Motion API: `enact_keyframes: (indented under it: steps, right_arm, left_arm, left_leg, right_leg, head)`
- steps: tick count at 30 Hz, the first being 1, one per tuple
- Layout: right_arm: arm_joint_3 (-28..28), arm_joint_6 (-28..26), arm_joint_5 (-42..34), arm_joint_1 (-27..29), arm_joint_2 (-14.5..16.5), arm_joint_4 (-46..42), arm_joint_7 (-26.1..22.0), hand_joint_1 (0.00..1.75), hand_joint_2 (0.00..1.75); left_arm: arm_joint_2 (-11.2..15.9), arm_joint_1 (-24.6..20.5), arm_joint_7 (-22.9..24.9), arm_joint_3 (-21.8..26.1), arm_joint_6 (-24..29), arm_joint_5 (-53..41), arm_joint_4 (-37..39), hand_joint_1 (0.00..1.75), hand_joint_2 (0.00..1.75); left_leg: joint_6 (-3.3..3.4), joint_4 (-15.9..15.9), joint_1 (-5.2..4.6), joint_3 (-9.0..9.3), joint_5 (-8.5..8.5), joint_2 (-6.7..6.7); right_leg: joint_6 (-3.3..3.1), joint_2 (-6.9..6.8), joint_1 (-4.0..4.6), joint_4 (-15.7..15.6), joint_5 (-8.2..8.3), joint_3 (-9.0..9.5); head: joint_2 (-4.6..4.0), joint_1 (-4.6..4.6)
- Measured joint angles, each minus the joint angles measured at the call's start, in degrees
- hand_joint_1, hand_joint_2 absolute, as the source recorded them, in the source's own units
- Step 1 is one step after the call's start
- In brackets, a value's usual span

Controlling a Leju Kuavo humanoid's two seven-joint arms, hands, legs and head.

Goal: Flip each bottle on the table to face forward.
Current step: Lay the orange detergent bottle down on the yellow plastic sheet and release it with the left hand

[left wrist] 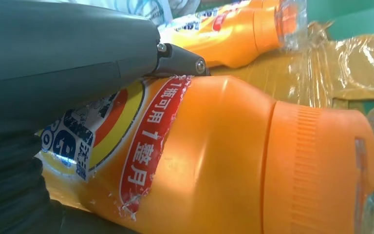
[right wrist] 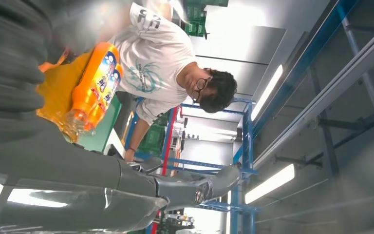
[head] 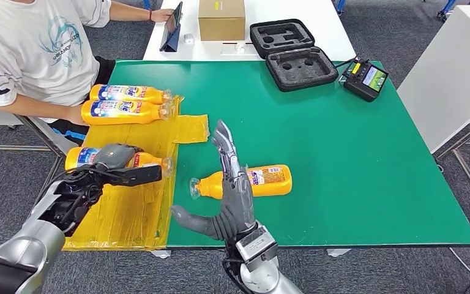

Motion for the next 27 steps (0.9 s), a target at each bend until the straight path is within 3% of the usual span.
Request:
enact_keyframes:
  steps: [7, 14, 15, 18, 19, 27]
  right_arm:
    - [-0.40, 0.32, -0.05, 0.38, 0.00, 0.00, 0.00, 0.00, 1.75]
    - [-1.01, 1.15, -0.26, 0.70, -0.01, 0.00, 0.00, 0.00, 1.75]
    - [-1.13, 1.24, -0.25, 0.71, -0.01, 0.00, 0.00, 0.00, 1.75]
    - [-1.40, 1.64, -0.32, 0.81, 0.00, 0.02, 0.00, 0.00, 1.75]
    - [-1.44, 1.79, -0.44, 0.84, 0.00, 0.04, 0.00, 0.00, 1.75]
    - [-1.85, 2.65, -1.03, 0.98, 0.00, 0.52, 0.00, 0.00, 1.75]
  left_arm:
    - [-0.11, -0.98, -2.85, 0.31, -4.89, 4.33, 2.40, 1.75, 1.75]
    - [-0.27, -1.12, -3.87, 0.27, -4.71, 4.53, 3.53, 1.71, 1.75]
    - [-0.32, -1.07, -3.84, 0.21, -4.35, 4.40, 3.65, 1.59, 1.75]
    - [-0.49, -0.87, -3.68, 0.03, -3.58, 4.08, 3.89, 0.41, 1.75]
    - [-0.53, -0.83, -3.64, -0.01, -3.46, 4.03, 3.92, 0.10, 1.75]
    - [-0.66, -0.75, -3.61, -0.04, -3.68, 4.67, 4.33, 0.03, 1.75]
  left_leg:
    - [0.00, 0.00, 0.00, 0.00, 0.00, 0.00]
    - [0.00, 0.00, 0.00, 0.00, 0.00, 0.00]
    - [0.00, 0.00, 0.00, 0.00, 0.00, 0.00]
    - [0.00, 0.00, 0.00, 0.00, 0.00, -0.01]
    - [0.00, 0.00, 0.00, 0.00, 0.00, -0.01]
    - [0.00, -0.01, 0.00, 0.00, 0.00, -0.03]
  right_leg:
    - [0.00, 0.00, 0.00, 0.00, 0.00, -0.01]
    - [0.00, 0.00, 0.00, 0.00, 0.00, 0.00]
    - [0.00, 0.00, 0.00, 0.00, 0.00, 0.00]
    - [0.00, 0.00, 0.00, 0.00, 0.00, 0.01]
    - [0.00, 0.00, 0.00, 0.00, 0.00, 0.01]
    - [0.00, 0.00, 0.00, 0.00, 0.00, 0.02]
  head:
    - [0.00, 0.01]
    - [0.00, 0.00]
    - [0.00, 0.00]
    - [0.00, 0.01]
    - [0.00, 0.01]
    - [0.00, -0.01]
